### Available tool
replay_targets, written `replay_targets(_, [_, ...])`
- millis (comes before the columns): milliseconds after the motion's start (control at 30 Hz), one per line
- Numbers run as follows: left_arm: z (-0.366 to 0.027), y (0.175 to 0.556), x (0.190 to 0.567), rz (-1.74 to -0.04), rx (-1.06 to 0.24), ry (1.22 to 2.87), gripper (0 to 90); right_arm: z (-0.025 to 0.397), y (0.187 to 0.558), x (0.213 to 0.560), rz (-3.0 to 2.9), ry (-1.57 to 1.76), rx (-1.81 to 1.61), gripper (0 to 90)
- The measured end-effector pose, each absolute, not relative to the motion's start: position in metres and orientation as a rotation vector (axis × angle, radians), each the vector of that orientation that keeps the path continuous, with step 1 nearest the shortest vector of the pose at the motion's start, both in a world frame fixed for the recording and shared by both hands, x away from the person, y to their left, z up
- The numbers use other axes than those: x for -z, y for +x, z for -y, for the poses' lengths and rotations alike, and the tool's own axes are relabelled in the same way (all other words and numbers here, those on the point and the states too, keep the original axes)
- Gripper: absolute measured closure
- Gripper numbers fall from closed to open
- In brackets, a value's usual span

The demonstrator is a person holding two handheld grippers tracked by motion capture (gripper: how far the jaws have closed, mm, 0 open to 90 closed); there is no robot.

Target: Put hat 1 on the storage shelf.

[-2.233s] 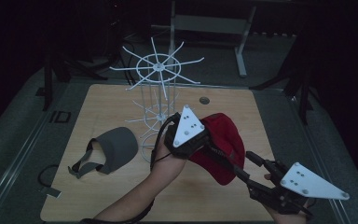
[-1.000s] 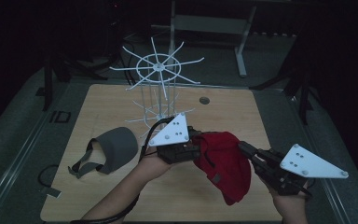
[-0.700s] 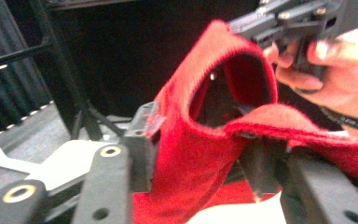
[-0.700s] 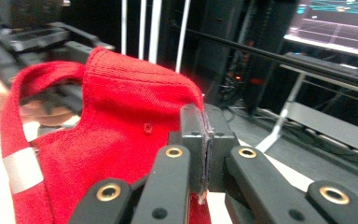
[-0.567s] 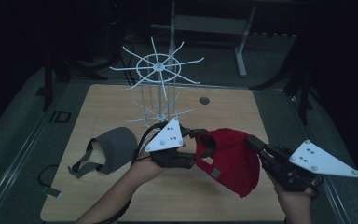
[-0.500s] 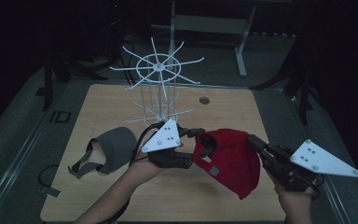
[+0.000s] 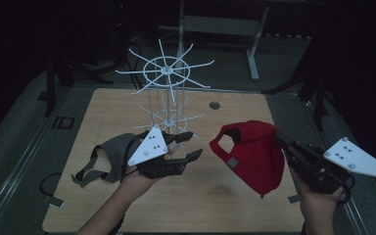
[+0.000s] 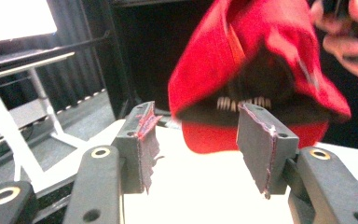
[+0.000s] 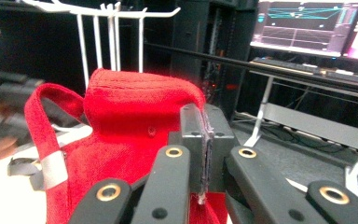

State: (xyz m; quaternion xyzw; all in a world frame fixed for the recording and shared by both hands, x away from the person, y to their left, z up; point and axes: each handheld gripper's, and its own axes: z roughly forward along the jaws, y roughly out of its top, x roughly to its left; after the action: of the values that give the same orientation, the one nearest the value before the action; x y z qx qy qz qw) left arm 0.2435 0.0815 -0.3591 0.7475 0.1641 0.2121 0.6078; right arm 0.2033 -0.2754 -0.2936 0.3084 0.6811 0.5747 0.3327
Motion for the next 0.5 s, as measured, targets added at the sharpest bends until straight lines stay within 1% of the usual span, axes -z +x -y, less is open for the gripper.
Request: replay_targets(500, [-0.111, 0.221, 0.41, -0.447, -0.459, 1.794, 49.5, 0.276, 0.227, 0.259, -1.667, 0.841, -1.514, 88.9])
